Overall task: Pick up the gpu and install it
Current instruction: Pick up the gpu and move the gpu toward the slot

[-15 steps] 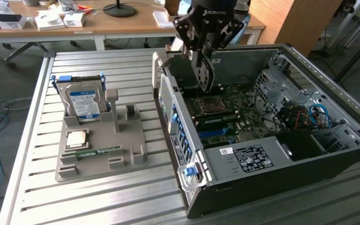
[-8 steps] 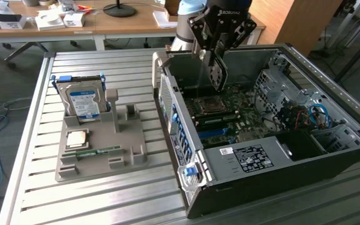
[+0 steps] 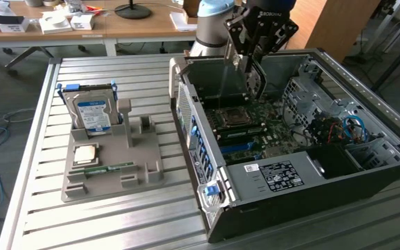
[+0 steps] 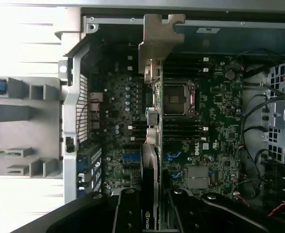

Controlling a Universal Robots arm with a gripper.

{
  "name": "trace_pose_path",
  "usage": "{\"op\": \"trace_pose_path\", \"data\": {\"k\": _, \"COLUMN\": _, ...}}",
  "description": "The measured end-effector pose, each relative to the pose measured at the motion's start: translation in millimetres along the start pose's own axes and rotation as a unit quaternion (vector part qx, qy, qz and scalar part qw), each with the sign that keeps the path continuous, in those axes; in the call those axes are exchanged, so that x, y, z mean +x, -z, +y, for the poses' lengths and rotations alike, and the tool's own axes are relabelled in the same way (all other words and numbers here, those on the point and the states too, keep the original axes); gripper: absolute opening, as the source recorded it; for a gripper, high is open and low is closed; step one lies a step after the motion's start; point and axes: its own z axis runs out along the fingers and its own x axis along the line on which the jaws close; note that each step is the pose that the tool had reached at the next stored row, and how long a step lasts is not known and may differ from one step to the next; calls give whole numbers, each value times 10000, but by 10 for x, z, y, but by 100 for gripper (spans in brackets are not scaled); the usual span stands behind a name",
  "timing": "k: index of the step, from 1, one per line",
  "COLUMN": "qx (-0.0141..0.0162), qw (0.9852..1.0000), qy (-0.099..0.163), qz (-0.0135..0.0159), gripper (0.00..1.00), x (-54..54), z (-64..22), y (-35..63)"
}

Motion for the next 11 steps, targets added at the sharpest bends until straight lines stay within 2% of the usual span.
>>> {"op": "trace_pose_path", "data": {"k": 11, "qx": 0, "qw": 10000, "qy": 0, "qz": 1, "gripper": 26, "x": -428, "z": 5, "y": -6}}
